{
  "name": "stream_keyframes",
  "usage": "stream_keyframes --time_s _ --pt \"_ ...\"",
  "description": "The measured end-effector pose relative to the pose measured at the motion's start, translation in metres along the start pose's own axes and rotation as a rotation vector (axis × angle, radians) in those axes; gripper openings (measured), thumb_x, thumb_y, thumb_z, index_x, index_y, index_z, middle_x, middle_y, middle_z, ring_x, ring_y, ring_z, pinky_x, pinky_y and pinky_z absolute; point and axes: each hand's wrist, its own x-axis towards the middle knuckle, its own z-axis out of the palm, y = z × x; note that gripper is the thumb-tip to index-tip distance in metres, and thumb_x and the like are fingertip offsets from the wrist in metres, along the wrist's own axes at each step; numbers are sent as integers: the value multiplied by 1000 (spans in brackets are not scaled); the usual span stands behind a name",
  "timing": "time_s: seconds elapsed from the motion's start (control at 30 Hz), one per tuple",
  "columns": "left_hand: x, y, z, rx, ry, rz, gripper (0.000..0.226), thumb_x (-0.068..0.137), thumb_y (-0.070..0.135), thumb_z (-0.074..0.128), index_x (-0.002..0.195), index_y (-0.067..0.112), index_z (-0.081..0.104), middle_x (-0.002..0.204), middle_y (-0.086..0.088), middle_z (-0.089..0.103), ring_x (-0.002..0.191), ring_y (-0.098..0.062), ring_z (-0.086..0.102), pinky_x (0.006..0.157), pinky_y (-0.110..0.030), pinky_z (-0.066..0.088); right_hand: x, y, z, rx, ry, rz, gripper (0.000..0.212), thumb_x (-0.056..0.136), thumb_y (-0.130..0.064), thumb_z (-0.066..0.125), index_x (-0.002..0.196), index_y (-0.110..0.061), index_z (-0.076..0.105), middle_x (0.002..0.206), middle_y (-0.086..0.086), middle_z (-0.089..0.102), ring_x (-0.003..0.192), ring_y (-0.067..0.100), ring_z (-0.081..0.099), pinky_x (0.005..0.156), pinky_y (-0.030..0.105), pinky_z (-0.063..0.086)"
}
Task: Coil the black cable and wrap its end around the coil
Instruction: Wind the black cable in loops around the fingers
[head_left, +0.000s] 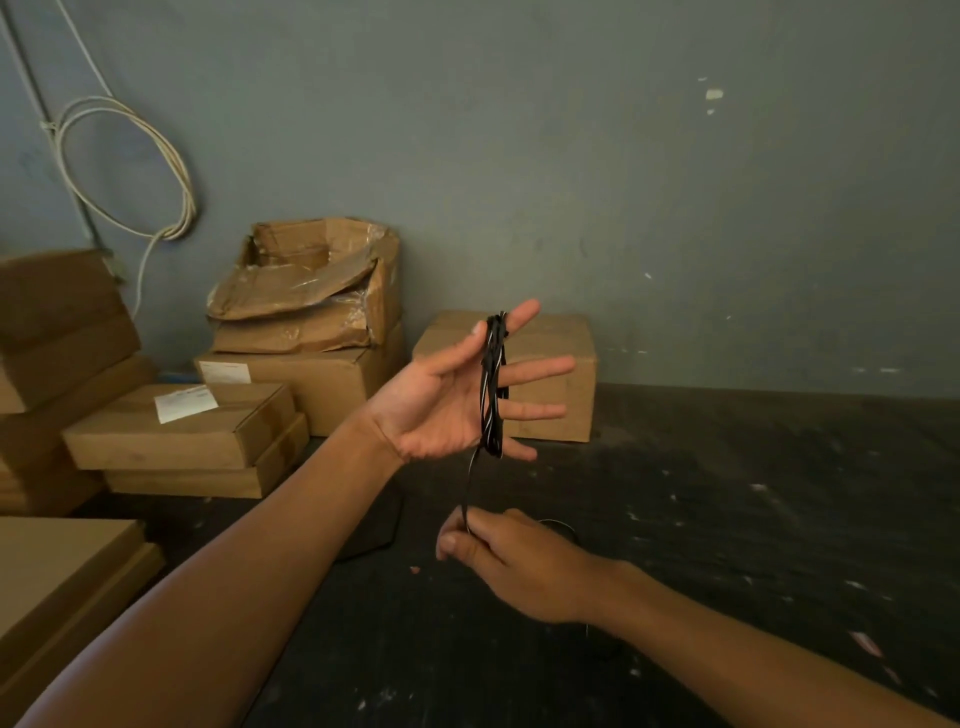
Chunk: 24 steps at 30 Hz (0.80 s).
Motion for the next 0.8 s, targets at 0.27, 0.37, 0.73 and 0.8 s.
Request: stream_keyframes --time_s 0.27,0.37,0.73,0.8 --pt "-21 -12 -26 -6 208 -12 46 96 49 31 142 47 39 152 -10 42 137 -47 37 103 -77 22 -12 -1 -20 -215 140 -72 26 103 -37 37 88 -27 56 71 -3 59 62 13 59 61 34 50" --pt "-26 -20 -34 40 294 -86 46 96 48 35 141 46 42 150 -10 46 135 -43 42 107 -74 18 -10 -6 -35 -291 133 -72 27 102 -36 41 86 -24 58 66 -6 57 58 12 57 55 25 46" --pt "-37 -53 -29 213 318 -362 43 90 49 47 133 47 52 146 -1 51 139 -35 37 111 -72 12 4 -8 -124 -582 239 -62 17 91 -43 58 88 -29 66 74 -8 65 59 5 53 54 22 36" --pt "-35 -54 -24 235 265 -398 43 91 50 45 134 51 49 149 -1 46 141 -36 32 111 -72 11 8 -5 -134 -553 279 -74 20 87 -46 60 87 -28 69 75 -6 69 63 9 59 57 30 46"
